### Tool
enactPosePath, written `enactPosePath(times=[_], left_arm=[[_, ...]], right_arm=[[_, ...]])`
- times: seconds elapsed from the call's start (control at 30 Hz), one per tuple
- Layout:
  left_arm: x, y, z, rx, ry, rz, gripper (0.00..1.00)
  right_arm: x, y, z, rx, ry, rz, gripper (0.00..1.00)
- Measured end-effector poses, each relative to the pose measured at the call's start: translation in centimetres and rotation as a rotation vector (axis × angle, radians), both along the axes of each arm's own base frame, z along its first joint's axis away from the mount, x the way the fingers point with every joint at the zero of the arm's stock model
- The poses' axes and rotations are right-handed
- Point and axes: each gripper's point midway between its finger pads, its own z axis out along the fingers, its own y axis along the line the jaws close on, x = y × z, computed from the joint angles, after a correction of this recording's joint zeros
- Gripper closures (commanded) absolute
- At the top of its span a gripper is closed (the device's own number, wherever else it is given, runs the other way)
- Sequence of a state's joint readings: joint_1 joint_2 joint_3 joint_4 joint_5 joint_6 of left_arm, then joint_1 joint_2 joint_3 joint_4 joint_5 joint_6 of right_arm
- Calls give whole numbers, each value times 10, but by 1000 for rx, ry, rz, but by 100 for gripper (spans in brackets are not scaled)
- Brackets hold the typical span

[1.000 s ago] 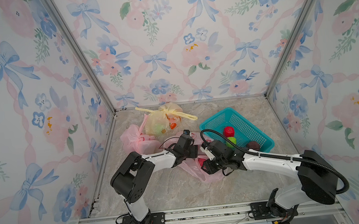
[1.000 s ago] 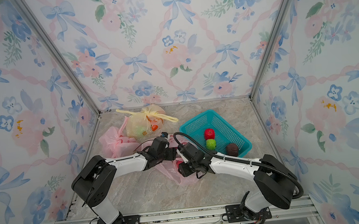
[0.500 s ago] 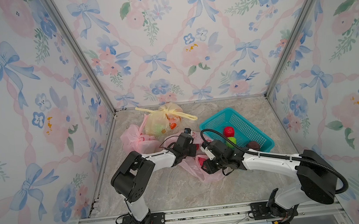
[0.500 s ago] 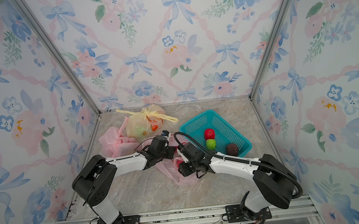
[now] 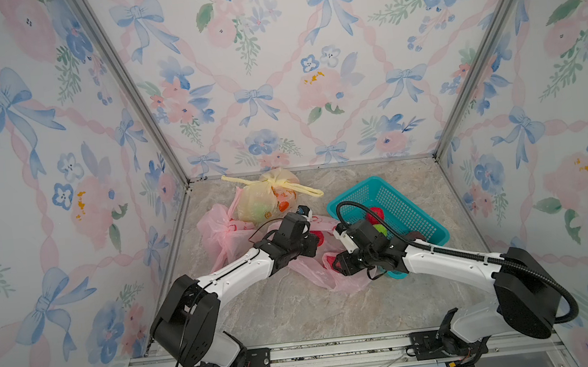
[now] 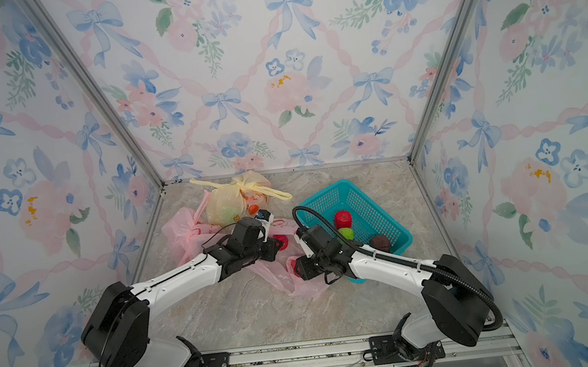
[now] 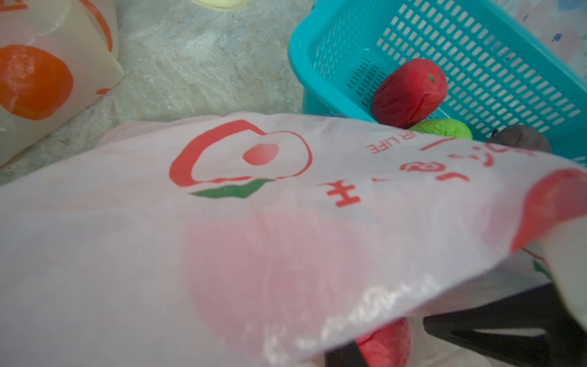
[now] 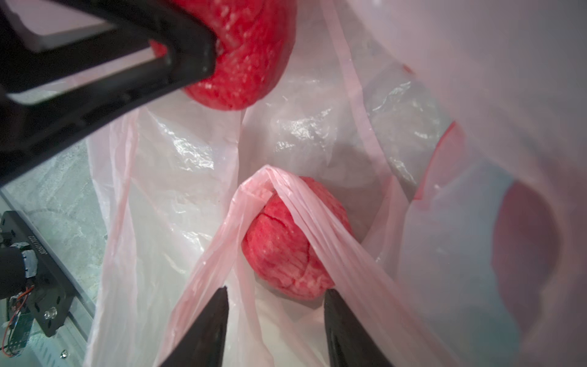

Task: Untie the knot of a plastic bag & take out the apple
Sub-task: Pick up the apple from the plastic bag, then place the apple in the basket.

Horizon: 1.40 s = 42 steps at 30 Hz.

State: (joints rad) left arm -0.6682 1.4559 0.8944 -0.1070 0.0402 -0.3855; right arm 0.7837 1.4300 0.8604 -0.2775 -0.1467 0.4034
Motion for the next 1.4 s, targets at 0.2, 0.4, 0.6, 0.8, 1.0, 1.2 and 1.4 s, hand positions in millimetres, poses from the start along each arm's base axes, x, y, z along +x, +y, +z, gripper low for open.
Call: enactPosePath(times=[0.2,0.4,0.6,0.8,1.0,1.2,1.4], left_arm=[[-24,6,38,-90,16,-64,81],[-41,5,111,-234,-77,-149,80],[-36,-15,179,-314,-198,-251,79],[3,-67,194,-298,-250,-346,79],[56,-135,148,-220,-211,-417,80],[98,-184,73,-108,-120,-442,79],[107,-199,13,25,-46,-429,78]], right_arm=[[7,9,30,93,-54,54,50],[3,14,100,316,-184,146,50],[26,-40,170,417,-367,3,49],[56,-131,200,285,-492,-361,47],[61,-189,197,212,-513,-570,47],[61,-216,175,172,-469,-658,46],[62,-219,158,167,-423,-668,46]])
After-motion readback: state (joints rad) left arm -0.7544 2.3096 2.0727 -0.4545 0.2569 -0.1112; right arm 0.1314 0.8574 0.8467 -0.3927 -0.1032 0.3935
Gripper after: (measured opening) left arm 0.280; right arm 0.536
